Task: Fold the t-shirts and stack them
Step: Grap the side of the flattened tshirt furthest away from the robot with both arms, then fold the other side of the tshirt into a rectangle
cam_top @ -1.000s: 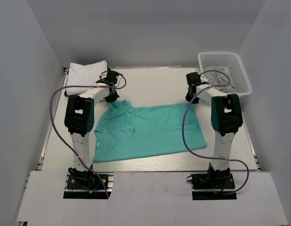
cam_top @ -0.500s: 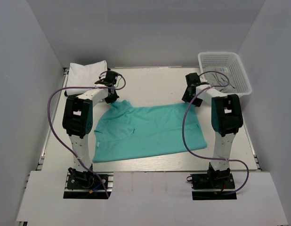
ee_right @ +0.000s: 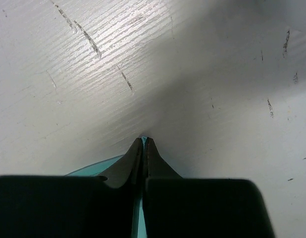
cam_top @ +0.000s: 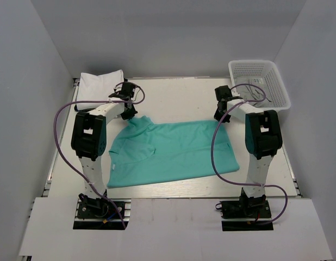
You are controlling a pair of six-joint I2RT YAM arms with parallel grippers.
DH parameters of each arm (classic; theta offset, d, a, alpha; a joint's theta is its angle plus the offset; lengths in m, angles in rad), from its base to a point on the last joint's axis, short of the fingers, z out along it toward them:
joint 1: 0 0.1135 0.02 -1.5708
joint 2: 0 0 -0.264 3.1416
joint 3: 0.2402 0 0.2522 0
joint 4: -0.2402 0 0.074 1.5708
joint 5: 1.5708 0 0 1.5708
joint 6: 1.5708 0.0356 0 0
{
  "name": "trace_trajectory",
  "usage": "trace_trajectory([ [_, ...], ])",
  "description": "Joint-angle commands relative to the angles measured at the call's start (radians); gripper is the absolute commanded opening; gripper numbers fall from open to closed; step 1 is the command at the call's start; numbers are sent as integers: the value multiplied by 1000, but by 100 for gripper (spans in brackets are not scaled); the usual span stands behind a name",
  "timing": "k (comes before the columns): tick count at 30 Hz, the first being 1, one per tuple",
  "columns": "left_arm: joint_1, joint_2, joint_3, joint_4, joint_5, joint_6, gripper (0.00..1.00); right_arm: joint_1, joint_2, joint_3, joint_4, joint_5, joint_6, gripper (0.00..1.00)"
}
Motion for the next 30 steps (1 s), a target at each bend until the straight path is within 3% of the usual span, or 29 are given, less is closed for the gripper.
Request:
trace_trajectory([
  [1, -5, -119, -6, 0, 8, -4, 0, 8, -48, 12, 13, 14, -16, 0],
  [9, -5, -314, -174, 18, 19, -13, 0, 36, -192, -101, 75, 20, -67, 0],
  [23, -53, -777, -656, 89, 157, -142, 0, 45, -482, -403, 157, 20, -44, 0],
  [30, -62, -946, -802, -8, 157, -197, 0, 42, -538, -498, 177, 20, -50, 0],
])
